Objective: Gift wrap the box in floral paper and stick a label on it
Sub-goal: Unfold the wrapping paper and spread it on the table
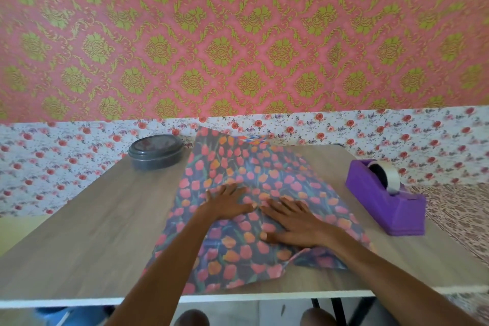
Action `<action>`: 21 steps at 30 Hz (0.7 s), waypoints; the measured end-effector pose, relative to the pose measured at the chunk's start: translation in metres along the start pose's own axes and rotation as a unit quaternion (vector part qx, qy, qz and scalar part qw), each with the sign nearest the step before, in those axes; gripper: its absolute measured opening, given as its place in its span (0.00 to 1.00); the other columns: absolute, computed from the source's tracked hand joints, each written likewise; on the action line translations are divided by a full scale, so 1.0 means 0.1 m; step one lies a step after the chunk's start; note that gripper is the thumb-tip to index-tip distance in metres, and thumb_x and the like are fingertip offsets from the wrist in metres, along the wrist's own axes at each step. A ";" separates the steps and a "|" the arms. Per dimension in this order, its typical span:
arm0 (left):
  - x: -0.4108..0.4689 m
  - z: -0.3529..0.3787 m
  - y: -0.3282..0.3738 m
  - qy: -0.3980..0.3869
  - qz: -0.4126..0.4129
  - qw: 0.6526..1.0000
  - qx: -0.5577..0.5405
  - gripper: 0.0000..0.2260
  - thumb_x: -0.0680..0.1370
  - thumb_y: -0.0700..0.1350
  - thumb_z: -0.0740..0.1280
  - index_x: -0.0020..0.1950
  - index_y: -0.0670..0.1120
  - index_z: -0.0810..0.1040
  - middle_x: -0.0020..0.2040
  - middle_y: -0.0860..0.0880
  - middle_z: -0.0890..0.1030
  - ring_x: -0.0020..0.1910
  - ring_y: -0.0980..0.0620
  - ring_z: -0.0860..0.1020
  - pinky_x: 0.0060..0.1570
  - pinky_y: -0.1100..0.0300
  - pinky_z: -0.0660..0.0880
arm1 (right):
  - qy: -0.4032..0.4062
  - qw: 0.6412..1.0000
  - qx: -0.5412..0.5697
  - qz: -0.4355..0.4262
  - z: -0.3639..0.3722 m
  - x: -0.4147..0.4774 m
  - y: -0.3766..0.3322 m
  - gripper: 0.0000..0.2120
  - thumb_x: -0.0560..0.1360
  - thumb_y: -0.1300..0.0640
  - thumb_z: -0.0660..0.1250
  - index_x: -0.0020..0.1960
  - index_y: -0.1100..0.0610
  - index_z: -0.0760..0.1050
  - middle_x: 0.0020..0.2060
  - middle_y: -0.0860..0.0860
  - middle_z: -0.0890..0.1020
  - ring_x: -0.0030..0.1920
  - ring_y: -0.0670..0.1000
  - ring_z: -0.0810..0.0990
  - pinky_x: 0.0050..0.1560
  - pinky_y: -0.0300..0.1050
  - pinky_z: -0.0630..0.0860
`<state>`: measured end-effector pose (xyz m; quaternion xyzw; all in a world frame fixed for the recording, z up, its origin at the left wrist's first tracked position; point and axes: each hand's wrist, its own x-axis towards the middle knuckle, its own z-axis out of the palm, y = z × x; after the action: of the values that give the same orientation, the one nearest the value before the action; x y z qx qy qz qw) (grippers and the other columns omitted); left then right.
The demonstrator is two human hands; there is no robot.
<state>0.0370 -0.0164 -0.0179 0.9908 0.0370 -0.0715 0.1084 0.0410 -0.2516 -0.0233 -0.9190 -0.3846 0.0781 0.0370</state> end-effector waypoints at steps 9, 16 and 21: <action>-0.25 0.05 -0.02 -0.030 0.002 1.000 0.007 0.36 0.76 0.70 0.56 0.80 0.60 0.48 0.80 0.55 0.42 0.79 0.48 0.42 0.72 0.34 0.41 | -0.040 0.999 -0.019 -0.010 -0.09 -0.24 -0.15 0.45 0.68 0.22 0.53 0.79 0.39 0.45 0.79 0.42 0.45 0.79 0.50 0.44 0.76 0.58 0.46; -0.39 -0.05 0.03 -0.003 0.017 1.000 0.021 0.37 0.72 0.70 0.65 0.77 0.57 0.60 0.79 0.49 0.56 0.77 0.43 0.57 0.74 0.41 0.54 | -0.005 0.998 0.037 -0.055 -0.29 -0.23 -0.11 0.37 0.68 0.35 0.71 0.72 0.48 0.69 0.68 0.47 0.73 0.67 0.51 0.71 0.68 0.48 0.68; -0.40 0.01 0.21 -0.011 0.053 0.998 -0.022 0.39 0.67 0.68 0.61 0.77 0.56 0.62 0.80 0.49 0.56 0.78 0.46 0.54 0.75 0.44 0.53 | 0.039 0.996 0.045 -0.061 -0.21 -0.28 -0.10 0.32 0.71 0.37 0.70 0.70 0.51 0.71 0.67 0.48 0.75 0.65 0.49 0.73 0.66 0.48 0.70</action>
<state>-0.0008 -0.0390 -0.0085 0.9879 -0.0148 -0.0760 0.1343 0.0183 -0.2652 0.0022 -0.8935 -0.4347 0.0569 0.0977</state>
